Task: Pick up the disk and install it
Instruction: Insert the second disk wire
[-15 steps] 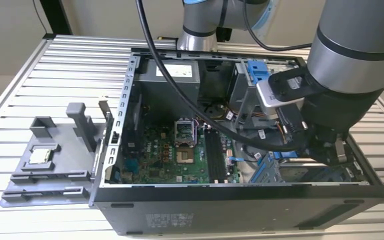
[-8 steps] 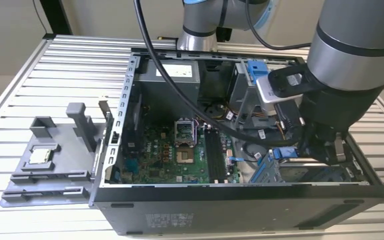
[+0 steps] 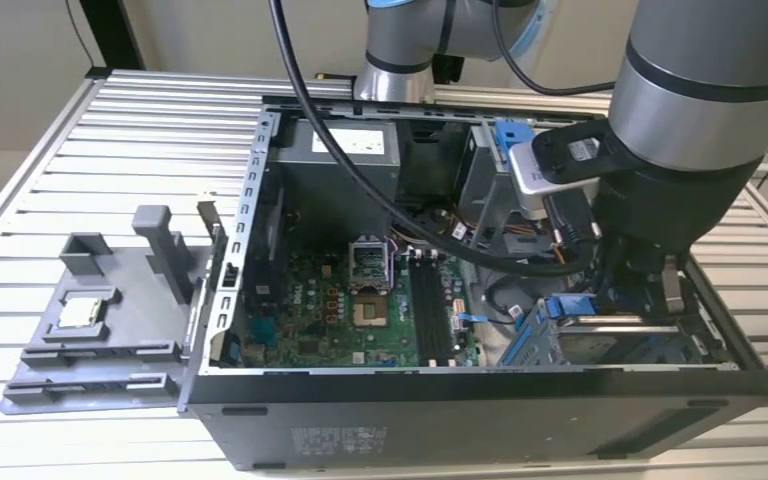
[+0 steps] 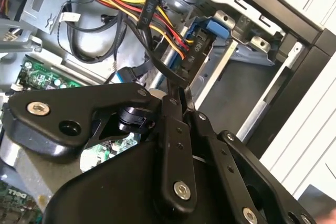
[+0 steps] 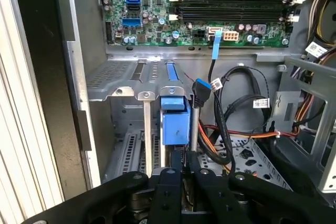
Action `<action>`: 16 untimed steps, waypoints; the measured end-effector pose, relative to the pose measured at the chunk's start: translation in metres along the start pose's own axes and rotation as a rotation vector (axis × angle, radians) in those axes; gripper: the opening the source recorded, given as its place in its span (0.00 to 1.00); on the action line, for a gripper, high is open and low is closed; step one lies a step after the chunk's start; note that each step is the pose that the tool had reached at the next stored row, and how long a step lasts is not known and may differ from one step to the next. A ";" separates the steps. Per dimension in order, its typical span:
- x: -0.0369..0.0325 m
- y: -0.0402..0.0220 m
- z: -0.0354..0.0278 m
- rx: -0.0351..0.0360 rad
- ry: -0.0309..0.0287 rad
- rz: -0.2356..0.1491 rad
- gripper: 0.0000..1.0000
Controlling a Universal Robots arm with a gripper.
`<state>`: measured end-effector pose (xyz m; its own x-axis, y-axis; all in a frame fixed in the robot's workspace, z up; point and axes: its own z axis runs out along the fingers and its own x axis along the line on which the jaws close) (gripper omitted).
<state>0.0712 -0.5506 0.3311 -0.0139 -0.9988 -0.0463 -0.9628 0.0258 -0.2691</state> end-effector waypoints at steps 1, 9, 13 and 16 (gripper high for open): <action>0.0000 0.0000 0.0000 0.0000 0.0000 0.000 0.00; 0.0000 0.0001 0.0000 0.0000 -0.0040 0.003 0.00; 0.0000 0.0001 0.0003 0.0003 -0.0091 0.004 0.00; 0.0000 0.0001 0.0005 0.0009 -0.0088 0.010 0.00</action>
<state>0.0712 -0.5506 0.3306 -0.0207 -0.9981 -0.0573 -0.9623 0.0354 -0.2695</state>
